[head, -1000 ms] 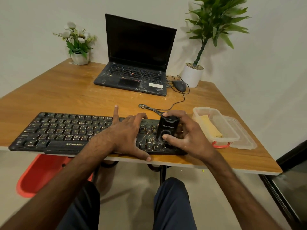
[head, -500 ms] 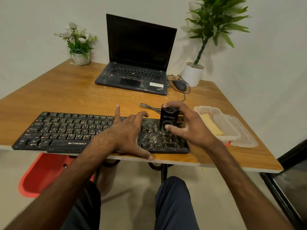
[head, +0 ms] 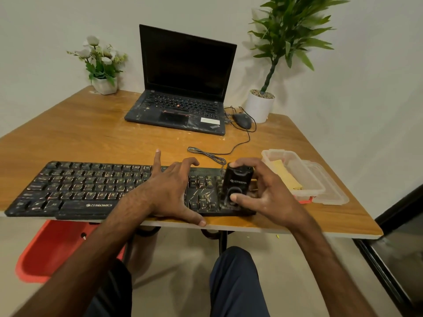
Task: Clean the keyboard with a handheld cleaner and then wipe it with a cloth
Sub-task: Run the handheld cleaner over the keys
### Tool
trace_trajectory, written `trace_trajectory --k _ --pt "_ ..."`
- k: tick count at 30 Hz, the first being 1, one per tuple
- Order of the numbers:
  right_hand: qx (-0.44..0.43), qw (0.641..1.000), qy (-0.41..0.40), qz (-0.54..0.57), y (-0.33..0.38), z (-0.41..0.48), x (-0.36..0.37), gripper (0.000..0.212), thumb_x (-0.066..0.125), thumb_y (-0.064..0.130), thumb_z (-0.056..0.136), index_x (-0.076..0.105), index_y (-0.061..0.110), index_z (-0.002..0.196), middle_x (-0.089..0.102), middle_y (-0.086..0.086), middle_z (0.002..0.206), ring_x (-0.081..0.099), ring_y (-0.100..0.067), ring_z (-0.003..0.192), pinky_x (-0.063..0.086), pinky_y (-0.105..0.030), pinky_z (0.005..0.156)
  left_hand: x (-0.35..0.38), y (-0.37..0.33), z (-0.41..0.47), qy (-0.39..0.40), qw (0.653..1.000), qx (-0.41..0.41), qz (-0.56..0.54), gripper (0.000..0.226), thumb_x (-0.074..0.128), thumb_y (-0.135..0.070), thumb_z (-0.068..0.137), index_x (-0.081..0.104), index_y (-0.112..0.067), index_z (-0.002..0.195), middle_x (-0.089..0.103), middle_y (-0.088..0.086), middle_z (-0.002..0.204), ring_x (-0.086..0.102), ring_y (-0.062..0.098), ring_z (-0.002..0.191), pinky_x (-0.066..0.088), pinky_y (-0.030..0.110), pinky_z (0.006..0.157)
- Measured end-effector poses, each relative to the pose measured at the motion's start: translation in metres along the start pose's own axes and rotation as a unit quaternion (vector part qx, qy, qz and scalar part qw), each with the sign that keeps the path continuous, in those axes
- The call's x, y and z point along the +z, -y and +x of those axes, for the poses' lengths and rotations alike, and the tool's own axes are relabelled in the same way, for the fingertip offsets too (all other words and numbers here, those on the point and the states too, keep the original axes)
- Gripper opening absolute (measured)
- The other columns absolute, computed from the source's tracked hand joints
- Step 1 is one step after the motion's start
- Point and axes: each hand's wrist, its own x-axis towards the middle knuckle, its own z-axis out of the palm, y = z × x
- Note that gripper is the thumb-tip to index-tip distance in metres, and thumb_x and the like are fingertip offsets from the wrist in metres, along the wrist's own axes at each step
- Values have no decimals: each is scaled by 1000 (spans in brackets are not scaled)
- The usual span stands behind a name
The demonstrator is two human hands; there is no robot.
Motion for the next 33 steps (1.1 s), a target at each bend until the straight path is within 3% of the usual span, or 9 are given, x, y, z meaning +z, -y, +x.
trace_trajectory --k 7,15,21,24,27,30,33 --pt "1 983 -120 -135 -15 56 -11 58 73 7 84 48 33 129 59 7 120 59 -3 108 60 -36 83 0 3 -1 4 1000 2 1 143 46 -105 39 3 -24 148 41 2 152 33 17 146 -30 63 109" --pt "-18 995 -71 -69 -3 -17 -1 61 76 0 80 52 36 123 54 14 123 59 -12 112 59 -29 77 4 4 -2 -7 1000 2 -12 136 51 -102 44 4 -26 147 40 0 151 33 15 145 -29 61 111" --pt "10 981 -154 -119 -11 26 -4 60 73 6 85 48 40 127 59 14 116 60 -4 109 60 -28 80 2 3 -1 -6 1000 13 -11 133 53 -101 46 7 -26 145 42 -1 147 34 16 144 -32 58 110" --pt "11 977 -154 -145 -10 41 -1 59 73 8 84 47 37 128 60 10 116 61 -2 107 61 -31 80 1 2 -2 -6 1000 2 -10 136 48 -103 42 8 -24 146 44 -2 146 36 16 142 -34 56 109" --pt "17 984 -144 -104 2 16 14 59 75 9 83 48 38 126 57 15 119 60 -6 110 60 -29 76 2 3 -3 -4 1000 -4 -10 137 49 -103 42 6 -24 147 41 -1 150 34 16 144 -34 57 109" --pt "-25 992 -108 -60 13 -18 39 58 75 3 83 51 35 125 54 28 118 62 -7 110 60 -29 79 4 4 -2 -10 1000 -3 -11 139 52 -102 43 6 -23 148 41 0 151 34 16 145 -33 58 110" --pt "-50 983 -123 -127 10 -36 41 60 74 4 84 49 37 128 53 26 121 62 -5 109 58 -23 79 4 3 -2 -11 1000 -1 -9 137 52 -101 43 5 -25 146 41 1 150 34 17 144 -31 59 110"
